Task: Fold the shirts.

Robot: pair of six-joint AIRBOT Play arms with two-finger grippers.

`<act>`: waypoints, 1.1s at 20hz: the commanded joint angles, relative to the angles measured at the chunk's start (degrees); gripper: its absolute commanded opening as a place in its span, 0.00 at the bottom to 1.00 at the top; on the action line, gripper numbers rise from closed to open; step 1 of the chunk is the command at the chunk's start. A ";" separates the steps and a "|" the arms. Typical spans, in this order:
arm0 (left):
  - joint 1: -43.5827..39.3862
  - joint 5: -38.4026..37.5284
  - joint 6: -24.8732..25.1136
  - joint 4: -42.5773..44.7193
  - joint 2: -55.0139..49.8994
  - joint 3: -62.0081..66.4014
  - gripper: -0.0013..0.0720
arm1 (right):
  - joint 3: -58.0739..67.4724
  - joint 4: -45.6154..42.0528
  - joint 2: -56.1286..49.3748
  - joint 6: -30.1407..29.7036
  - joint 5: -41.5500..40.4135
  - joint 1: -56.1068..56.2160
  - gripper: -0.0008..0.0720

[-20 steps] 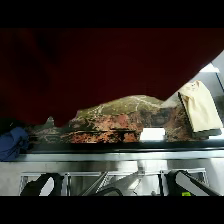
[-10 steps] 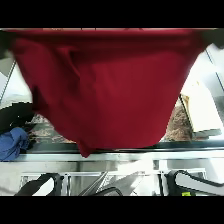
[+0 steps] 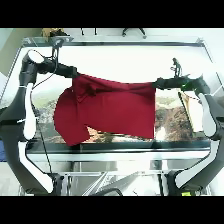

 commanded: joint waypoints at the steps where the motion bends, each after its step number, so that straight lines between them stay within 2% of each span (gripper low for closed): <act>1: 1.57 0.04 -2.36 0.31 -3.61 2.75 0.97 | 0.37 -0.98 -1.03 -0.66 -2.62 0.04 0.55; 2: 2.84 0.66 -3.10 0.37 -1.46 1.05 0.94 | 0.39 -0.98 1.03 0.70 -0.92 -0.63 0.55; 4: 6.27 -0.79 -3.08 0.44 3.13 -1.77 0.94 | 0.35 -1.70 5.44 1.88 6.80 -2.69 0.53; 6: 10.43 -6.40 -3.06 0.52 6.56 -3.17 0.94 | -1.27 -8.09 9.38 6.54 15.56 -5.09 0.53; 8: 14.88 -12.24 -3.08 0.87 9.14 -6.25 0.93 | -8.24 -12.96 13.79 9.84 20.06 -7.54 0.53; 12: 22.64 -17.53 -3.10 0.68 10.47 -15.76 0.93 | -31.76 -12.72 24.81 9.90 17.05 -12.90 0.53; 15: 25.42 -17.84 -2.93 0.70 10.47 -21.59 0.93 | -45.33 -11.54 29.40 9.86 14.27 -13.79 0.53; 17: 26.12 -16.74 -2.01 0.74 10.45 -24.26 0.93 | -50.95 -11.34 29.88 9.75 11.17 -11.72 0.53; 18: 26.12 -15.91 -1.95 0.87 10.43 -25.16 0.93 | -53.22 -10.84 29.86 9.31 9.46 -10.25 0.47; 22: 26.08 -12.55 -1.49 0.96 10.43 -29.00 0.93 | -56.28 -8.39 29.81 9.03 3.17 -3.93 0.47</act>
